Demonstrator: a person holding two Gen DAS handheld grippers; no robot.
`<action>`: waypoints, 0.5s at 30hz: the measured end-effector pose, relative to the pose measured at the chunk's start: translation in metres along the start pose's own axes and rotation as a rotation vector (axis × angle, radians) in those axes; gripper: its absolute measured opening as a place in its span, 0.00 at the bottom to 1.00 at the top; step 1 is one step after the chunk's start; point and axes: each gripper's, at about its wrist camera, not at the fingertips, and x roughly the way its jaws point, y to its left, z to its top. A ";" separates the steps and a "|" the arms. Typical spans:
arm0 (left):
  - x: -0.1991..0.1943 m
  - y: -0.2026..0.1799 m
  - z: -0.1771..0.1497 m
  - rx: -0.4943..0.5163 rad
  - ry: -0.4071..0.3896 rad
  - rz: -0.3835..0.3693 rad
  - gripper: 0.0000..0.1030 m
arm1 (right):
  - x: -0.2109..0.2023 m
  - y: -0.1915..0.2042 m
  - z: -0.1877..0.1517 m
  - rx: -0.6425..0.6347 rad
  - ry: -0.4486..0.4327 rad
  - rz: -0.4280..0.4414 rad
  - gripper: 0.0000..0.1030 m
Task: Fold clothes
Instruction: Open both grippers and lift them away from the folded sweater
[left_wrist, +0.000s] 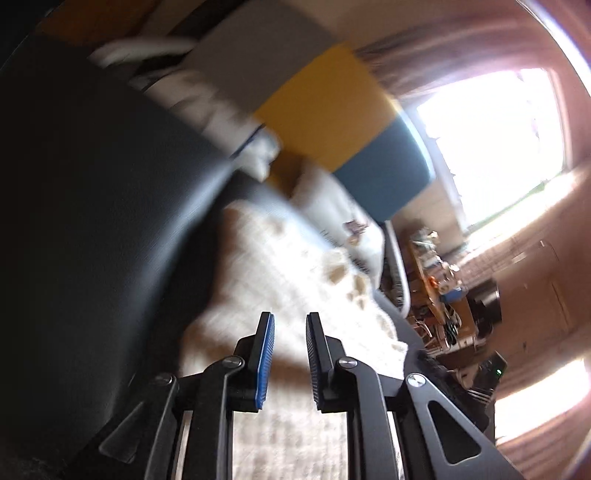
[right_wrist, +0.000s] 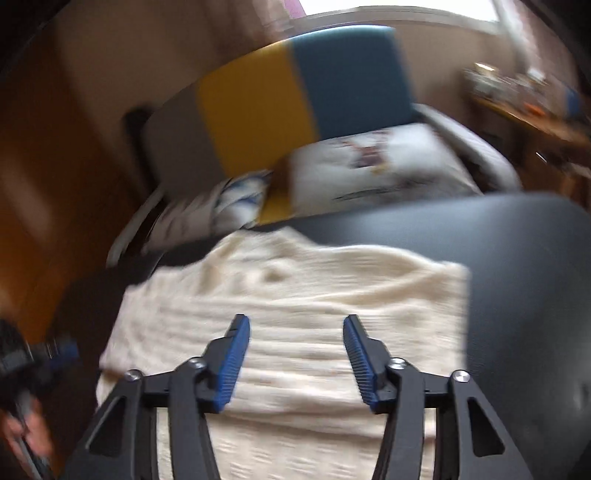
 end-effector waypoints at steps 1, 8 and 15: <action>0.006 -0.003 0.010 0.015 0.008 -0.003 0.17 | 0.010 0.013 -0.001 -0.034 0.023 0.000 0.53; 0.090 -0.014 0.018 0.019 0.081 0.057 0.14 | 0.054 0.017 -0.028 -0.061 0.098 -0.054 0.54; 0.085 -0.003 0.003 -0.003 0.045 0.050 0.14 | 0.053 0.009 -0.011 -0.006 0.181 0.076 0.60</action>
